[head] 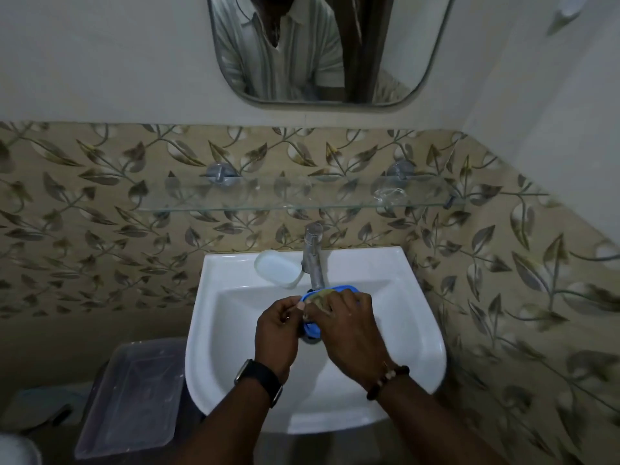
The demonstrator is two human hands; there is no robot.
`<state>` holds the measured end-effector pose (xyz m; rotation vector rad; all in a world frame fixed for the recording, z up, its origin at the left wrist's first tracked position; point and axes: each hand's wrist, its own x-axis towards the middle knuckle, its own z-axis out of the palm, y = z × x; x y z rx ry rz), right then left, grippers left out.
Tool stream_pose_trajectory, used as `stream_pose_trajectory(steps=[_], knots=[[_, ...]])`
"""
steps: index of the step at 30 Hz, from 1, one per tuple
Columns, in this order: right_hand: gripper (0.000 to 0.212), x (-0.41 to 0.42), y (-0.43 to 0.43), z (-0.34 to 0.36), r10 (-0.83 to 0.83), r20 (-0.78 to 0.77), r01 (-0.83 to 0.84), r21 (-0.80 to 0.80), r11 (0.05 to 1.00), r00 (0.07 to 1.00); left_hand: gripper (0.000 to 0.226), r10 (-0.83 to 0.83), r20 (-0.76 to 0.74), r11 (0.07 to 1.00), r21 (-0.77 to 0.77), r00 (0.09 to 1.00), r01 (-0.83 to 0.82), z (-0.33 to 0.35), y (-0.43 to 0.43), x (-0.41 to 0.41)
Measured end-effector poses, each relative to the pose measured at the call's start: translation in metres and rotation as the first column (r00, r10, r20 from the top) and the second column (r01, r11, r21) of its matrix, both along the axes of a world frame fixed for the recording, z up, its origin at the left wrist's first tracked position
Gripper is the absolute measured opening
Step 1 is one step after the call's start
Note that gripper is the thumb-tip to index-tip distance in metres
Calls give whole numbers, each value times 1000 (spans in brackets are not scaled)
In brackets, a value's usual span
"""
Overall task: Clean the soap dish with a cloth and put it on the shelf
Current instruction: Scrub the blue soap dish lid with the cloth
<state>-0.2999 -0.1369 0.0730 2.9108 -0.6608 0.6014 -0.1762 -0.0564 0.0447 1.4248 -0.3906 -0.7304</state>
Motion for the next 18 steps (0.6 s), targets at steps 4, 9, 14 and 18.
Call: stream_pose_trajectory(steps=[4, 9, 14, 18], knots=[[36, -12, -15, 15, -131, -47, 125, -119, 985, 990, 12, 29, -2, 998, -51, 1000, -30, 7, 12, 12], [30, 14, 15, 29, -249, 71, 238, 132, 962, 966, 13, 3, 24, 998, -56, 1000, -1, 18, 17, 13], [35, 10, 30, 35, 55, -41, -48, 140, 989, 998, 18, 23, 5, 995, -94, 1000, -22, 29, 25, 30], [28, 1, 11, 56, -66, -106, 63, -29, 998, 992, 12, 58, -13, 990, -125, 998, -59, 29, 32, 32]])
